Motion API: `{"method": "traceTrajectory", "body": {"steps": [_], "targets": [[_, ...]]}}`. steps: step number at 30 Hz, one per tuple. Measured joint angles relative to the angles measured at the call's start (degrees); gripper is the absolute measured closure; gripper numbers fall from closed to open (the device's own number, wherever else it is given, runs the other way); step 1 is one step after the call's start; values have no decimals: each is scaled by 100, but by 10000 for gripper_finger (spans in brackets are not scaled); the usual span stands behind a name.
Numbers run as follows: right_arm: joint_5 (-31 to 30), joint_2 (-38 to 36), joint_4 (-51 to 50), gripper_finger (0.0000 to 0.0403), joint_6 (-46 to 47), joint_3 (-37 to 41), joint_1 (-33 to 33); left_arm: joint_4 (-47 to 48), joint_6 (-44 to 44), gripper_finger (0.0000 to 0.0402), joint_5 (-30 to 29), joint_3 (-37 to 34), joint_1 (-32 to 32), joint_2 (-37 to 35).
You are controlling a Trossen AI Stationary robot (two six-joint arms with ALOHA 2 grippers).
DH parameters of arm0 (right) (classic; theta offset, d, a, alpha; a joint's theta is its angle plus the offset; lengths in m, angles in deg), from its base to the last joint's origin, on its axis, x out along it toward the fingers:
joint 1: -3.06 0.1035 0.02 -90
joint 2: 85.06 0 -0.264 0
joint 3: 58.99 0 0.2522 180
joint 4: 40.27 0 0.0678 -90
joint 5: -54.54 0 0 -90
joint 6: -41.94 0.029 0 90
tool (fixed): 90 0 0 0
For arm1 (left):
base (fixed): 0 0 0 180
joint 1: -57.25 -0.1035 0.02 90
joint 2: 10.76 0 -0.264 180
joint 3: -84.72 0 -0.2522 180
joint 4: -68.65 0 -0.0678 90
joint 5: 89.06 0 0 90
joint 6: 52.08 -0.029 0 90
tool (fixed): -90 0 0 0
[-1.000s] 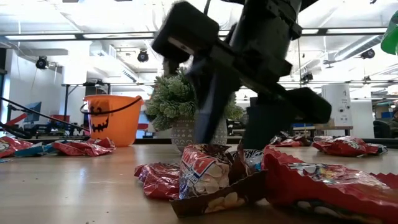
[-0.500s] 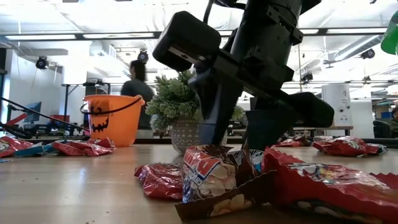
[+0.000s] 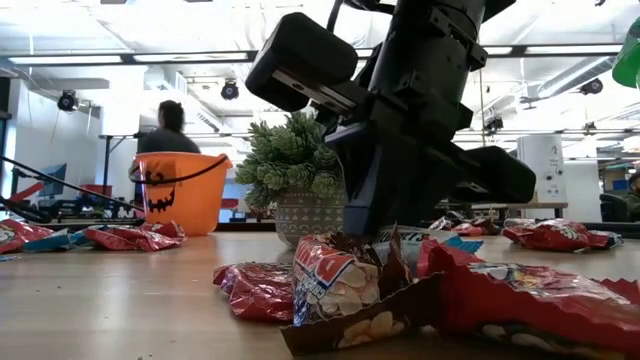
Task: Sort candy
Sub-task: Put the blue chocolate into the green bucket
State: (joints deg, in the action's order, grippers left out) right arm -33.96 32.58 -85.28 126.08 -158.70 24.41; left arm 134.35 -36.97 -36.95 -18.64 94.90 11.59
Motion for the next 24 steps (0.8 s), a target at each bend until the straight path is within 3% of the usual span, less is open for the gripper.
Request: {"method": "traceTrajectory", "body": {"steps": [9, 24], "targets": [[-2, -96, -345, 390, -179, -321, 0, 1, 49, 274, 0, 0, 1, 0], [-613, -144, -3559, 390, -607, -2286, 0, 1, 39, 274, 0, 0, -1, 0]]}}
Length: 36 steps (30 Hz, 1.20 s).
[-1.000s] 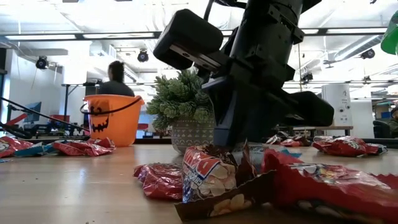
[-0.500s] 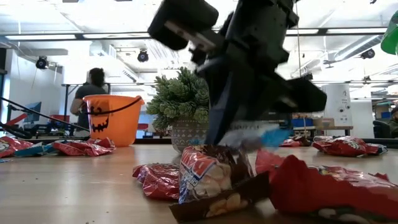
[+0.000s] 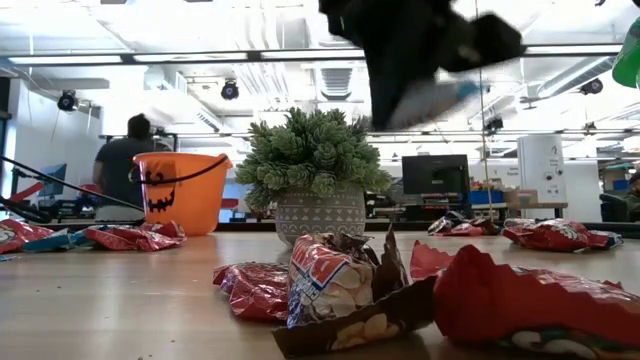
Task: Sort candy
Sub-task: Put the blue chocolate into the green bucket
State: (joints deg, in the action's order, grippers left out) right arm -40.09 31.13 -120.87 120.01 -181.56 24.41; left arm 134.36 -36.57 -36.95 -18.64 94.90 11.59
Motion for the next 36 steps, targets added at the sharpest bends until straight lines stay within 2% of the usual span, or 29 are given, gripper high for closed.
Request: {"method": "traceTrajectory", "body": {"steps": [7, 13, 15, 24, 36], "targets": [[-196, -10, -1162, 390, -49, -981, 4, 2, -1, 274, 0, 0, 1, 0], [-253, -11, -2234, 390, 85, -1526, 65, 122, -2, 274, 0, 0, 2, 0], [-250, -41, -2317, 390, 116, -1647, 104, 147, -2, 274, 0, 0, 0, 0], [-257, -512, -2308, 390, 562, -1485, 354, 233, -4, 274, 151, 0, 0, 0], [-236, -1044, -2320, 390, 1801, -802, 1071, 231, -153, 274, 156, 0, 0, 0]]}}
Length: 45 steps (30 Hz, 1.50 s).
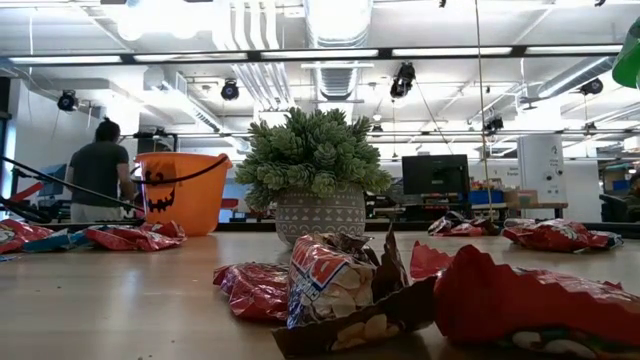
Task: Sort candy
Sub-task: Put the blue chocolate into the green bucket
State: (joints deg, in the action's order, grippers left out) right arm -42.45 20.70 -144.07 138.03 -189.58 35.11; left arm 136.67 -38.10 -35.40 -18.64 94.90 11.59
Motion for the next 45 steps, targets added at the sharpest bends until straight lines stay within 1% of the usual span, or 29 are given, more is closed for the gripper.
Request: {"method": "traceTrajectory", "body": {"steps": [4, 14, 19, 31, 36, 39, 45], "targets": [[24, -111, 5, 390, 382, 218, 219, 0, 0, 274, 0, 0, 0, 0], [934, -321, 8, 390, 1782, 1231, 772, -4, -4, 274, -15, 0, 0, 0], [1045, -451, -7, 390, 2279, 1680, 897, -28, -4, 274, -52, 0, 0, 0], [1044, -676, 2, 390, 2397, 2018, 894, -114, -4, 274, -51, 0, 0, 0], [1040, -676, 4, 387, 2221, 2038, 894, -113, -4, 274, -51, 0, 0, 0], [1039, -676, 4, 373, 2179, 2041, 892, -113, -4, 274, -47, 0, 0, 0], [1037, -676, 2, 323, 2178, 2041, 892, -111, -4, 274, 96, 0, 2, 0]]}}
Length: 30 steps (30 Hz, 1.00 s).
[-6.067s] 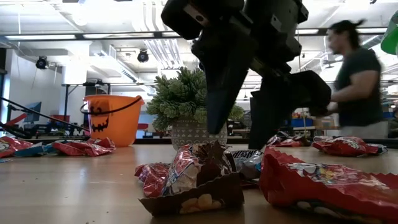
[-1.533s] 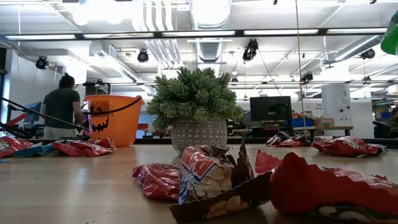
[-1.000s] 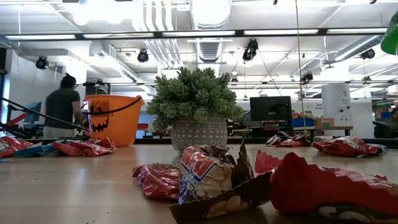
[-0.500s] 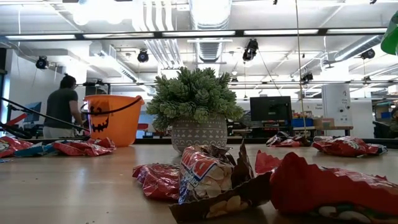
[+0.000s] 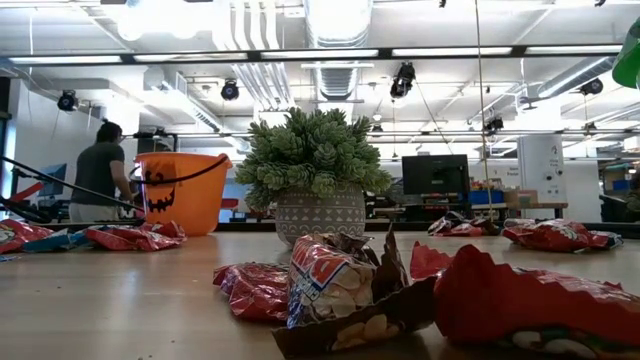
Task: Sort candy
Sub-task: Put the blue chocolate into the green bucket, then put the red candy into the orange bucket
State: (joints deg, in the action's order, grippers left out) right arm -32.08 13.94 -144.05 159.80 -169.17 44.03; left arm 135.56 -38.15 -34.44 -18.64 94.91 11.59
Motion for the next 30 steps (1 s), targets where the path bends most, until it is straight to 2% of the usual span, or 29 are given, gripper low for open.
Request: {"method": "traceTrajectory", "body": {"steps": [6, 14, 19, 27, 30], "targets": [[-39, 0, 0, 281, 2, 0, 0, 0, 0, 268, 42, 0, -1, 0], [-141, 0, 2, 238, 97, 0, -30, -68, 0, 220, 42, 0, -2, 0], [-1070, 0, 0, 227, 110, 0, -178, -68, 2, 213, -47, 0, -1, 0], [-2140, -121, 1, 225, -817, 0, -778, -53, 429, 231, -1248, -92, -1, 188], [-2375, -249, 6, 225, -1346, 0, -1034, -38, 618, 233, -1362, -123, -2, 322]]}}
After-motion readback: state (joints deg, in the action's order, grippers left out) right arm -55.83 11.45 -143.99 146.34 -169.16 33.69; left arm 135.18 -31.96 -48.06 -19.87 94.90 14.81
